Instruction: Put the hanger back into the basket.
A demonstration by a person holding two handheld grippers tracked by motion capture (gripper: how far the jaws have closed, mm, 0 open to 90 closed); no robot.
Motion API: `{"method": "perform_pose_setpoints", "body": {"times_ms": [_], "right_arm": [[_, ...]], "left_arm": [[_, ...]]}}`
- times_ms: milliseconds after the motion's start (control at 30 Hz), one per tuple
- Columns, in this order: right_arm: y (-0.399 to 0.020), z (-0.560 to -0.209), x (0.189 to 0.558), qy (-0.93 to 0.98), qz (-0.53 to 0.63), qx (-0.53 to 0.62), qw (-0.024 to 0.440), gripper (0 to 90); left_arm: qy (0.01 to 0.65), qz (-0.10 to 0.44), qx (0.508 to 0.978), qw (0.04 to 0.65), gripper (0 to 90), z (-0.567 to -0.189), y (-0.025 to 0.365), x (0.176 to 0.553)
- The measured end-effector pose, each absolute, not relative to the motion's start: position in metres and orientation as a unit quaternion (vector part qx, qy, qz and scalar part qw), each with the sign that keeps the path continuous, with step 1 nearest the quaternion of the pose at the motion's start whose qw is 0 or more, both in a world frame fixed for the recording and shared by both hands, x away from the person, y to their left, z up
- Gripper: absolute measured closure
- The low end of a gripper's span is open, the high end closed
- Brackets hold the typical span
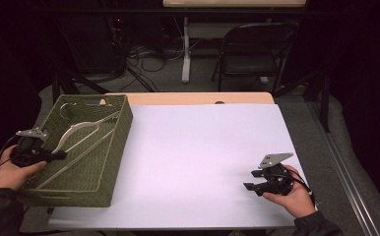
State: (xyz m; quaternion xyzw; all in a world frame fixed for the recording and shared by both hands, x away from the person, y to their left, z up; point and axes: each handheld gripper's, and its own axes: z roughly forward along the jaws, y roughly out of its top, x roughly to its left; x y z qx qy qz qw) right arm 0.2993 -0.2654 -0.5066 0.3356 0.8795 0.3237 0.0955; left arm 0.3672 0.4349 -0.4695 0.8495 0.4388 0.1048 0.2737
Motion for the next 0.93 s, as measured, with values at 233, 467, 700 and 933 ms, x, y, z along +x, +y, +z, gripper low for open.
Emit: {"method": "perform_pose_setpoints", "body": {"times_ms": [233, 467, 700, 933], "right_arm": [[-0.267, -0.506, 0.298, 0.876, 0.330, 0.339, 0.097, 44.4], [-0.270, -0.505, 0.297, 0.874, 0.331, 0.343, 0.099, 44.3], [-0.272, -0.504, 0.295, 0.871, 0.334, 0.344, 0.105, 44.3], [-0.276, -0.505, 0.292, 0.862, 0.347, 0.352, 0.114, 44.1]], "left_arm": [[0.462, 0.153, 0.816, 0.312, 64.0, -0.457, 0.442, 0.358], [0.463, 0.181, 0.790, 0.359, 49.9, -0.436, 0.449, 0.336], [0.458, 0.176, 0.790, 0.368, 43.4, -0.430, 0.427, 0.304], [0.445, 0.182, 0.798, 0.364, 42.5, -0.429, 0.385, 0.262]]}}
